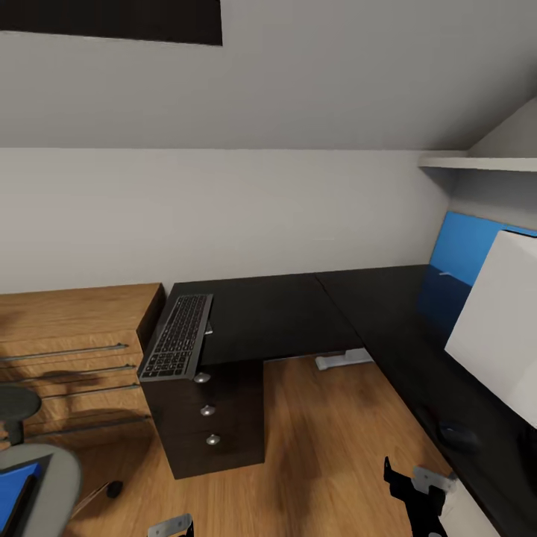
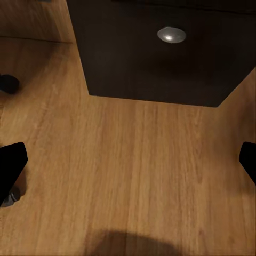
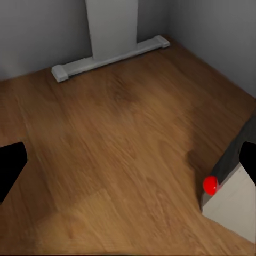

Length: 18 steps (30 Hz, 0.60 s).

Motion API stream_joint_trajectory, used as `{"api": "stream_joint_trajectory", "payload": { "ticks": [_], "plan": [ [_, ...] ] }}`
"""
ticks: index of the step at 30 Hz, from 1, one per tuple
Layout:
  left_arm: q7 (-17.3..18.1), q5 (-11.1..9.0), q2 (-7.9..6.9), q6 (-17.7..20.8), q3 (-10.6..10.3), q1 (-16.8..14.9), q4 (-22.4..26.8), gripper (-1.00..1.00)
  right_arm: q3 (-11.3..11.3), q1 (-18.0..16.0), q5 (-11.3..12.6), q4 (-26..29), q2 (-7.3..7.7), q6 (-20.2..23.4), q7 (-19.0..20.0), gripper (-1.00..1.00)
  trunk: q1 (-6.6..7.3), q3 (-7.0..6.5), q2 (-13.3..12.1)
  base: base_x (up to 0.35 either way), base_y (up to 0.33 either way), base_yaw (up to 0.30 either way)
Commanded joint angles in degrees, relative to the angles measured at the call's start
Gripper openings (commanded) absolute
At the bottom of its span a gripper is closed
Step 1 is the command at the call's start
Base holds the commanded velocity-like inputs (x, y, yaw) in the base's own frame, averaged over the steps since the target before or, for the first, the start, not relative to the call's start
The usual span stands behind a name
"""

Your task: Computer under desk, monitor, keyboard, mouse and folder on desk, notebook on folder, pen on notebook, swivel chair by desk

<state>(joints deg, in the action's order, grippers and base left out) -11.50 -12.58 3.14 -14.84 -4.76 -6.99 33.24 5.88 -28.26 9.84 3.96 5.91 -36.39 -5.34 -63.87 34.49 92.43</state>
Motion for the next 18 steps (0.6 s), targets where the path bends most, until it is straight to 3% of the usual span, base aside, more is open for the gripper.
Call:
{"api": "stream_joint_trajectory", "payload": {
  "ticks": [1, 8, 12, 18],
  "plan": [
    [-0.5, -0.5, -0.06, -0.3, -0.4, 0.0, 0.0, 1.00, 0.1, 0.0, -1.2, -0.3, -0.01, -0.2, 0.3, 1.00, 0.23, -0.13, -0.4, 0.000, 0.000, 0.000],
    [-0.5, -0.5, -0.01, -0.3, -0.4, 0.0, 0.0, 1.00, -1.8, 0.0, -8.9, -2.2, -0.17, -0.2, 1.2, 1.00, 1.77, -1.39, -3.2, 0.000, 0.000, 0.000],
    [-0.5, -0.5, -0.04, -0.3, -0.4, 0.0, 0.0, 1.00, -2.1, 0.0, -10.8, -2.6, -1.11, -0.2, 1.3, 1.00, 2.65, -2.11, -4.8, 0.000, 0.000, 0.000],
    [-0.5, -0.4, -0.01, -0.3, -0.4, 0.0, 0.0, 1.00, -2.2, 0.0, -11.6, -2.7, -1.93, -0.2, 1.4, 1.00, 2.65, -2.11, -4.8, 0.000, 0.000, 0.000]
  ]
}}
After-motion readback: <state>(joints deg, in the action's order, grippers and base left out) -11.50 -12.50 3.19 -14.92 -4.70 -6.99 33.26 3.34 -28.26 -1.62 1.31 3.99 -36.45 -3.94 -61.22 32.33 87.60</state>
